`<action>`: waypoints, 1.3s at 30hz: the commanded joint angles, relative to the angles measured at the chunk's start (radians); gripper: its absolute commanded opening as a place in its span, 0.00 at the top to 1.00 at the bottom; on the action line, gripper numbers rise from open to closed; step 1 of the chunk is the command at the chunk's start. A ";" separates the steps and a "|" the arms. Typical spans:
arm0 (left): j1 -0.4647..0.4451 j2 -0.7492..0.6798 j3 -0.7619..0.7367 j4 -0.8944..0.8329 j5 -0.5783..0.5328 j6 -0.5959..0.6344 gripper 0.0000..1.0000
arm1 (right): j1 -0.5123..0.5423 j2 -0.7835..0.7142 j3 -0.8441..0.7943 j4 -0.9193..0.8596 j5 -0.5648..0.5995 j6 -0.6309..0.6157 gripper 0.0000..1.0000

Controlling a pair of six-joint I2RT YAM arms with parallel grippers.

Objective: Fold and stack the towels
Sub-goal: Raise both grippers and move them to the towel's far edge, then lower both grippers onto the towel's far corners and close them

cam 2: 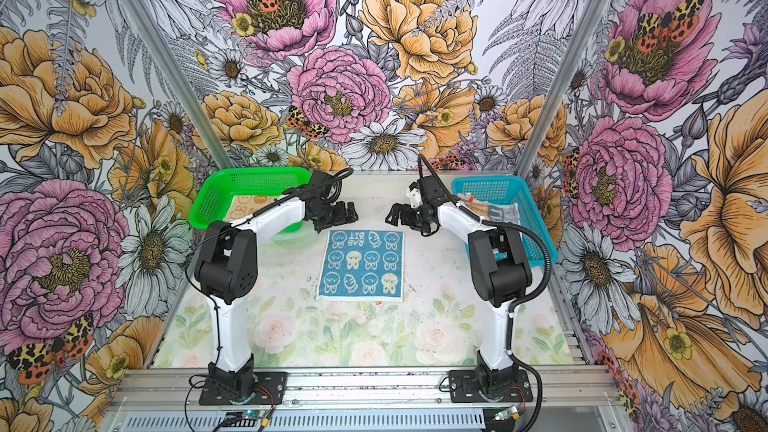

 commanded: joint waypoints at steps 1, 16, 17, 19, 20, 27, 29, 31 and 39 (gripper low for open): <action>-0.006 -0.046 -0.018 -0.054 -0.059 0.048 0.01 | 0.004 0.058 0.055 -0.124 0.099 -0.138 0.11; -0.040 -0.063 -0.074 -0.054 -0.056 0.060 0.01 | 0.048 0.198 0.172 -0.207 0.191 -0.233 0.44; -0.040 -0.065 -0.074 -0.055 -0.056 0.059 0.01 | 0.050 0.207 0.180 -0.209 0.195 -0.234 0.45; -0.040 -0.067 -0.073 -0.059 -0.051 0.063 0.01 | 0.056 0.224 0.193 -0.214 0.207 -0.236 0.48; -0.041 -0.068 -0.074 -0.060 -0.051 0.064 0.01 | 0.058 0.232 0.201 -0.216 0.210 -0.234 0.50; -0.039 -0.085 -0.089 -0.061 -0.057 0.072 0.01 | 0.064 0.265 0.216 -0.224 0.218 -0.230 0.66; -0.038 -0.087 -0.088 -0.064 -0.059 0.075 0.01 | 0.066 0.269 0.214 -0.225 0.219 -0.225 0.75; -0.038 -0.087 -0.088 -0.070 -0.061 0.077 0.01 | 0.065 0.270 0.213 -0.227 0.226 -0.217 0.88; -0.045 -0.063 -0.062 -0.084 -0.054 0.085 0.01 | 0.009 0.278 0.278 -0.297 0.278 -0.268 1.00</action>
